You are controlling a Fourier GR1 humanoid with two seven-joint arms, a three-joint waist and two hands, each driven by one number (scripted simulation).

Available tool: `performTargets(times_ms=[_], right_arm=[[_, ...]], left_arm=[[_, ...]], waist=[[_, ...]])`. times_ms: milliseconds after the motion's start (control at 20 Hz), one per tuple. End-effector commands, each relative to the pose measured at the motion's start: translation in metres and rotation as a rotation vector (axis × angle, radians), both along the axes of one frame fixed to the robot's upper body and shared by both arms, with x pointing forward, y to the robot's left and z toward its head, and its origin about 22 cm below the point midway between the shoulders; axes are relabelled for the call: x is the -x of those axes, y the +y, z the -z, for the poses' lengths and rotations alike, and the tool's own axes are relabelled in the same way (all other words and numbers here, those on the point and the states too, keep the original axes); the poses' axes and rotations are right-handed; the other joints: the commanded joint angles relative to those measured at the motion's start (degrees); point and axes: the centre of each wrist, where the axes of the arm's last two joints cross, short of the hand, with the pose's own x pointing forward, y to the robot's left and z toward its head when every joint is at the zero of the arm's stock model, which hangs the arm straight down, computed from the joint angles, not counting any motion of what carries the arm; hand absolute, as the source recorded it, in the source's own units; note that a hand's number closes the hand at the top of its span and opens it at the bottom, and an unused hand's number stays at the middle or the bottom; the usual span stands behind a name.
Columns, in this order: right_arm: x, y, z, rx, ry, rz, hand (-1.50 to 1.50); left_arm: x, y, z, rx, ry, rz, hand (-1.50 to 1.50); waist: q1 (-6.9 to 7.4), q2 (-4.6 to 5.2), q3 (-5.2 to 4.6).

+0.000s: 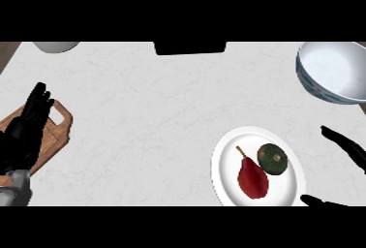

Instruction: Pick the pear from the plate and place it in the bowl

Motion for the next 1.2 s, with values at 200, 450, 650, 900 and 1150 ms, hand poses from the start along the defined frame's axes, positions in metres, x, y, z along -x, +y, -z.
performTargets(times_ms=[200, 450, 650, 900, 1150], right_arm=[[0.057, 0.017, -0.037, 0.021, 0.013, 0.127, -1.50], [0.034, 0.028, -0.089, 0.104, 0.015, 0.091, -1.50], [0.012, 0.027, -0.114, 0.186, 0.139, 0.048, -1.50], [-0.007, 0.037, -0.114, 0.358, 0.343, -0.006, -1.50], [-0.045, 0.048, -0.095, 0.380, 0.500, -0.076, -1.50]], left_arm=[[0.001, -0.007, -0.007, -0.008, -0.014, 0.037, 0.00], [-0.016, -0.009, -0.001, 0.000, -0.027, 0.057, 0.00], [-0.023, -0.017, -0.007, 0.023, -0.008, 0.067, 0.00], [-0.023, -0.013, -0.005, 0.006, -0.008, 0.067, 0.00], [-0.023, -0.005, -0.005, -0.013, -0.025, 0.064, 0.00]], waist=[[2.92, 0.82, 0.14], [3.61, 1.06, 0.09], [4.17, 1.20, 0.06], [5.27, 1.31, 0.02], [5.56, 1.39, 0.08]])
